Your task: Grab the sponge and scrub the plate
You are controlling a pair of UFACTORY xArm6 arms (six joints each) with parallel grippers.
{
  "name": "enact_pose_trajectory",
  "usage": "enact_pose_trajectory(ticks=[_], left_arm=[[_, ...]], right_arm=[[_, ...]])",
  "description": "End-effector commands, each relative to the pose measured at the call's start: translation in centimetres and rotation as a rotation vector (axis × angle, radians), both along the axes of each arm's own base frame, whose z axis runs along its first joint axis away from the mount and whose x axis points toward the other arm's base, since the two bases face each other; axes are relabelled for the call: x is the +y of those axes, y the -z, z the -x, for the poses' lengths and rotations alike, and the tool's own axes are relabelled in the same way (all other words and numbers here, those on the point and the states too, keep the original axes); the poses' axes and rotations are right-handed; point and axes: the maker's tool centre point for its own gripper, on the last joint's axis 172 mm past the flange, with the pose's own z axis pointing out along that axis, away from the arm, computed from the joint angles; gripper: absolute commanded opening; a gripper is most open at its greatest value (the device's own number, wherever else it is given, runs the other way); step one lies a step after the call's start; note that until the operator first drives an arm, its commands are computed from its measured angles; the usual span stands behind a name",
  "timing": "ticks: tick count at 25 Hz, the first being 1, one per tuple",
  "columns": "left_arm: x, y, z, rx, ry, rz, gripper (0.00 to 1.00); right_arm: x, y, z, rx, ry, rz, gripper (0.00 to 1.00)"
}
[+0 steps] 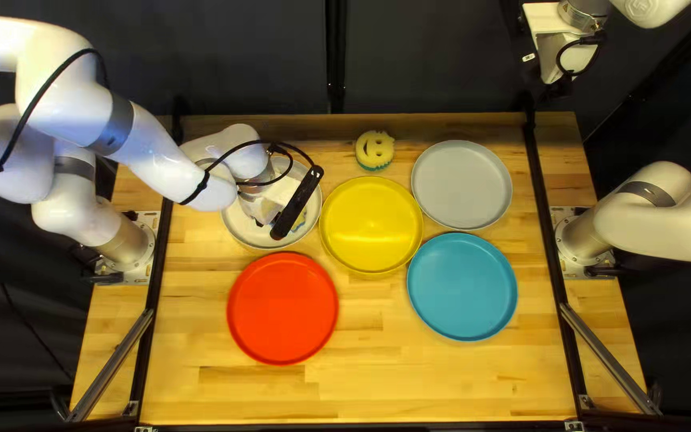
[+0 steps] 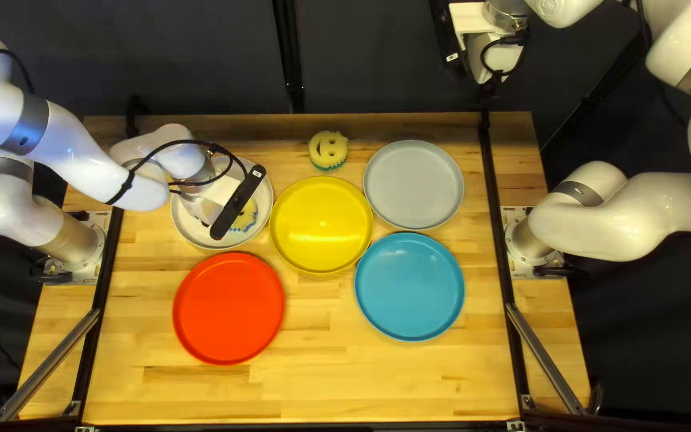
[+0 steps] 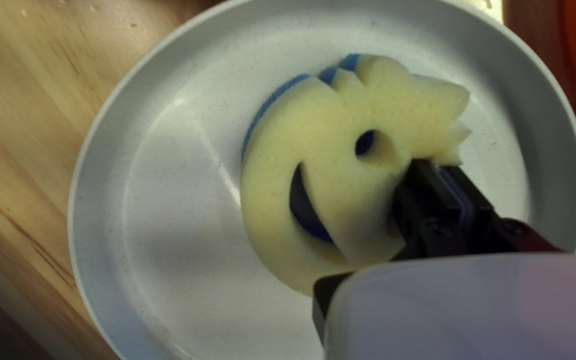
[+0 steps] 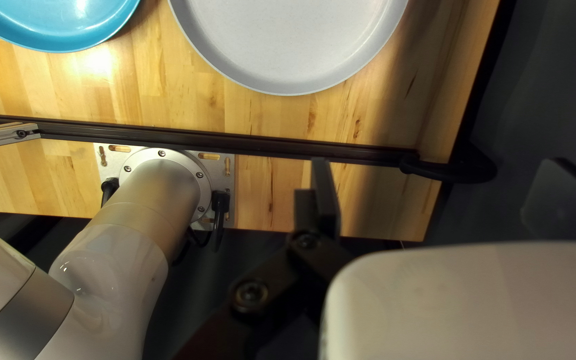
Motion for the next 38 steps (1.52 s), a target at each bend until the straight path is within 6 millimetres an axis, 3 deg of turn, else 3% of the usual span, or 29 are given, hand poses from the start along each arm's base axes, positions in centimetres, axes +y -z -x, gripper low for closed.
enact_pose_trajectory(ticks=[1,7,18,22,31,35,38], left_arm=[[2.1,-0.7,-0.9,-0.002,-0.005,-0.006,0.00],[3.5,-1.5,-1.3,-0.003,-0.011,-0.015,0.00],[-0.8,-0.9,0.6,0.000,-0.005,-0.016,0.00],[0.3,-0.4,1.6,0.009,-0.012,-0.013,0.00],[7.0,-1.6,2.2,0.027,-0.045,-0.004,0.00],[7.5,-1.6,2.8,0.035,-0.053,0.002,0.00],[6.1,-1.5,3.0,0.037,-0.049,0.001,0.00]], right_arm=[[0.0,0.0,0.0,0.000,0.000,0.000,1.00],[0.0,0.0,0.0,0.000,0.000,0.000,1.00],[0.0,0.0,0.0,0.000,0.000,0.000,1.00],[0.0,0.0,0.0,0.000,0.000,0.000,1.00],[0.0,0.0,0.0,0.000,0.000,0.000,1.00],[0.0,0.0,0.0,0.000,0.000,0.000,1.00],[0.0,0.0,0.0,0.000,0.000,0.000,1.00]])
